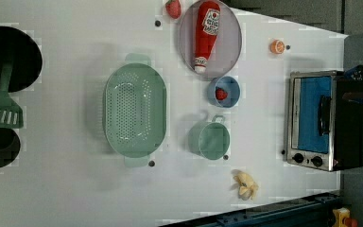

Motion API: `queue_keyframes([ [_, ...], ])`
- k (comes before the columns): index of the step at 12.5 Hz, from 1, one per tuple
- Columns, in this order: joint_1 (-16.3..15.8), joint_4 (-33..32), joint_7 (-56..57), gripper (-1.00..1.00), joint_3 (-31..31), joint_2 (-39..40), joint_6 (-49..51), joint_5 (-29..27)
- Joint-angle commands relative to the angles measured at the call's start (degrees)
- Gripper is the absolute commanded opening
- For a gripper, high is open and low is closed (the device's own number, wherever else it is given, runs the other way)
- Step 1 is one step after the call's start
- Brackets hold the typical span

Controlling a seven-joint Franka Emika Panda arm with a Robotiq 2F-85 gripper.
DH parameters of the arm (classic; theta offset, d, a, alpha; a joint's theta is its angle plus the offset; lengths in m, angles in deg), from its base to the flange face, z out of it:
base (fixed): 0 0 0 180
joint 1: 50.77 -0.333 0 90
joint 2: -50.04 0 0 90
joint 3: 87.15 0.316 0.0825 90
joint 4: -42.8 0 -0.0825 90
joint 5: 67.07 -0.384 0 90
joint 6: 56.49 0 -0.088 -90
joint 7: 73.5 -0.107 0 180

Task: Flap open oven.

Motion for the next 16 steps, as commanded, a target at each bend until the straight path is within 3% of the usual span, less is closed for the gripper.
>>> queue_keyframes([
  [1, 6.9, -6.7, 3.7, 0.58, 2.4, -14.9, 10.8, -1.0],
  [3, 6.9, -6.7, 3.7, 0.99, 2.4, -14.9, 10.8, -1.0],
  [5, 6.9, -6.7, 3.7, 1.00, 2.4, -14.9, 10.8, -1.0],
  [6, 6.9, -6.7, 3.7, 0.90, 2.4, -15.0, 10.8, -1.0],
  [12, 7.0, -6.9, 3.8, -0.55, 1.2, -14.5, 10.8, -0.9],
  [13, 7.1, -6.9, 3.9, -0.65, 0.5, -14.1, 10.7, -0.9],
  [16, 7.2, -7.4, 12.8, -0.65, -2.9, -12.3, 9.7, -0.6],
])
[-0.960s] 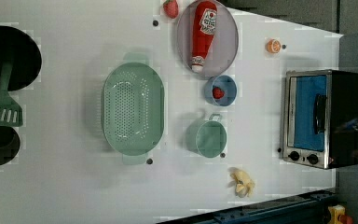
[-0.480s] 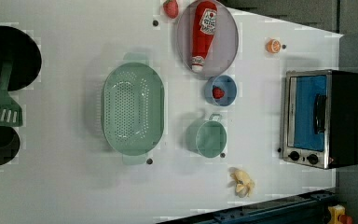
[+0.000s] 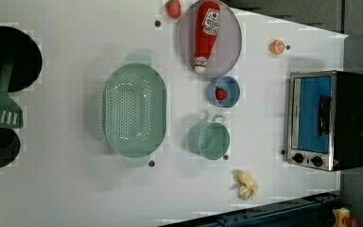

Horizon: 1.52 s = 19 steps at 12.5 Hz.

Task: Flap open oven.

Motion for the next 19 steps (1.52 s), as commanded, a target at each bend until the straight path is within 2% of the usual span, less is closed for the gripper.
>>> queue_keyframes([
  [1, 1.2, -1.0, 14.3, -0.65, -4.7, 1.1, -1.6, 0.1],
  [5, 1.5, -5.2, 39.1, -0.65, -10.3, 4.2, -11.1, 2.4],
  [8, 1.7, -10.0, 52.4, -0.65, -14.3, 6.1, -21.4, 3.9],
  [12, 1.8, -16.4, 61.6, -0.65, -19.5, 9.5, -35.7, 4.1],
  [15, 1.8, -18.6, 66.5, -0.65, -21.6, 13.1, -45.6, 4.1],
  [19, 1.8, -19.0, 66.4, -0.65, -22.7, 18.7, -47.8, 4.1],
])
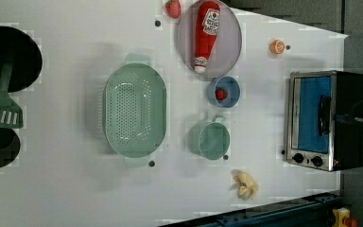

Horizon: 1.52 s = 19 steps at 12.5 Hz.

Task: Flap open oven.

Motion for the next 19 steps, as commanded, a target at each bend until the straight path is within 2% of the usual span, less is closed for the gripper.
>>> queue_keyframes([
  [1, -0.2, 0.2, 3.2, -0.65, 0.1, 1.4, -1.3, -0.1],
  [9, -1.2, -0.5, 2.2, -0.65, 1.7, 4.4, -3.3, 1.0],
  [11, -2.2, -0.7, -1.8, -0.65, 2.8, 4.5, -3.1, 5.9],
  [14, -3.7, -1.8, -13.9, -0.65, 5.0, 4.5, -2.6, 15.4],
  [19, -5.8, -2.4, -25.3, -0.65, 9.0, 6.8, -0.5, 25.5],
])
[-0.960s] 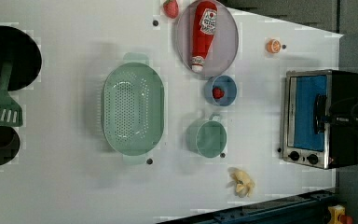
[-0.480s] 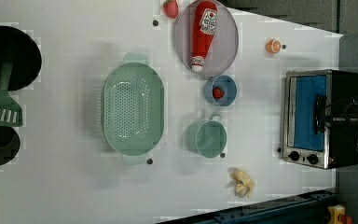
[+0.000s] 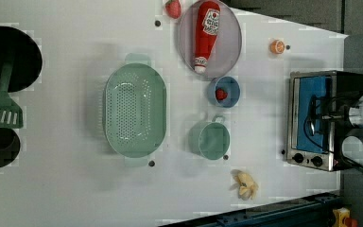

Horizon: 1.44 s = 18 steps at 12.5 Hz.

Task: Flap open oven.

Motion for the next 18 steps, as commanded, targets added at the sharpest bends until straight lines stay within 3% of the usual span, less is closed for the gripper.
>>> queue_keyframes([
  [1, -3.4, -0.5, -12.4, -0.65, 3.4, 2.4, 1.9, 3.6],
  [9, -10.7, 2.5, -45.4, -0.65, 8.0, 16.1, 7.0, 22.6],
  [13, -13.5, 5.6, -52.0, -0.65, 8.2, 23.0, 7.0, 23.7],
  [18, -14.2, 8.9, -52.0, -0.65, 8.3, 17.9, 7.4, 21.1],
])
